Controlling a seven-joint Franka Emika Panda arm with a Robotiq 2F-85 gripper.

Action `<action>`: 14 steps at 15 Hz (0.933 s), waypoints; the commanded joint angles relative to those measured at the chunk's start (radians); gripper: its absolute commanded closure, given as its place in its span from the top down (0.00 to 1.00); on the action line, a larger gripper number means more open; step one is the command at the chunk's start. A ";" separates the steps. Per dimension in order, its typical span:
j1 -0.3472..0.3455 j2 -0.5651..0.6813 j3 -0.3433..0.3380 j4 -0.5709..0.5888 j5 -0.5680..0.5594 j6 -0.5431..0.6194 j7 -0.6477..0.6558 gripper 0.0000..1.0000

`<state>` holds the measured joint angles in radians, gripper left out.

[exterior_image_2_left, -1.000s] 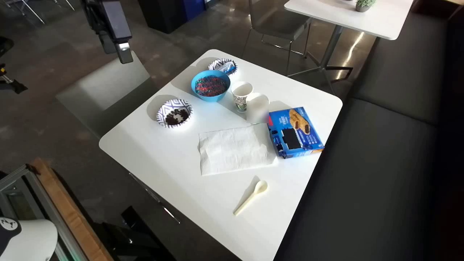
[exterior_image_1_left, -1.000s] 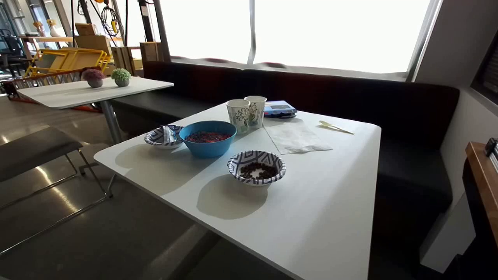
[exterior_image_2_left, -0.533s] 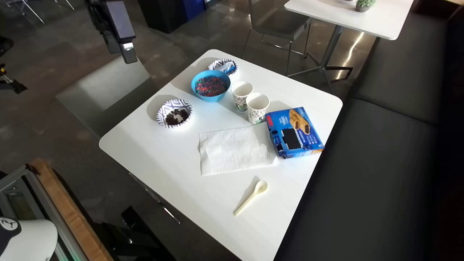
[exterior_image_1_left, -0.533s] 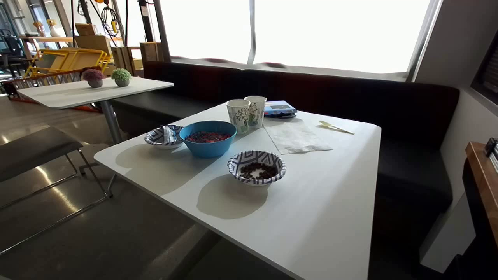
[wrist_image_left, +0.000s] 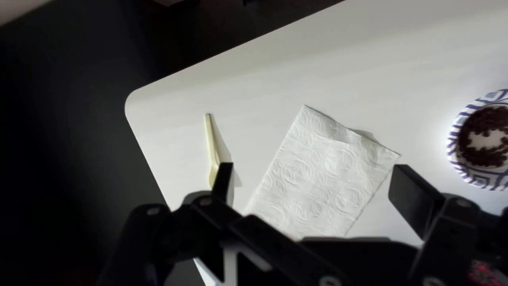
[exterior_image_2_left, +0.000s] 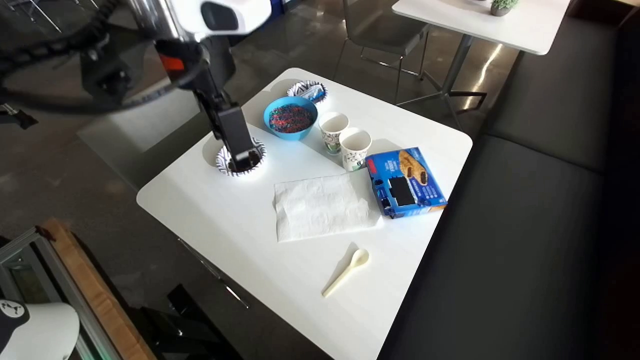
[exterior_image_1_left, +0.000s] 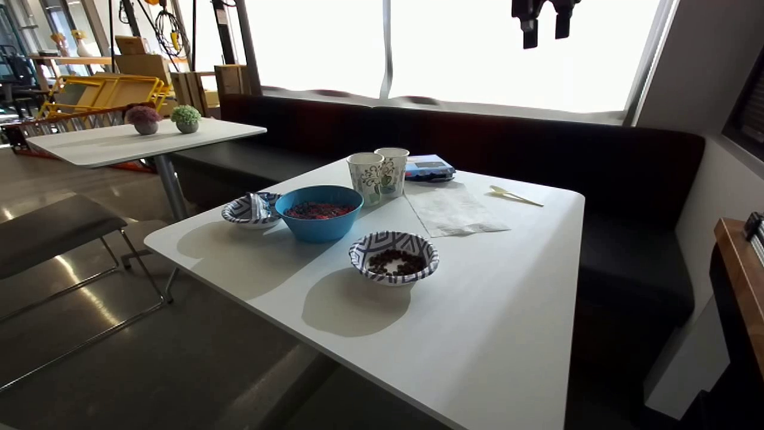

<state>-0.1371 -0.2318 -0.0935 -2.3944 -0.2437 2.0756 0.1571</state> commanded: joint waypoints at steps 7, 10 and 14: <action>-0.104 0.025 -0.064 -0.125 -0.144 0.185 0.017 1.00; -0.102 0.025 -0.060 -0.125 -0.144 0.185 0.020 1.00; -0.083 0.136 -0.155 -0.118 0.088 0.329 -0.343 1.00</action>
<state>-0.2313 -0.1812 -0.1870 -2.5205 -0.2720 2.3136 0.0096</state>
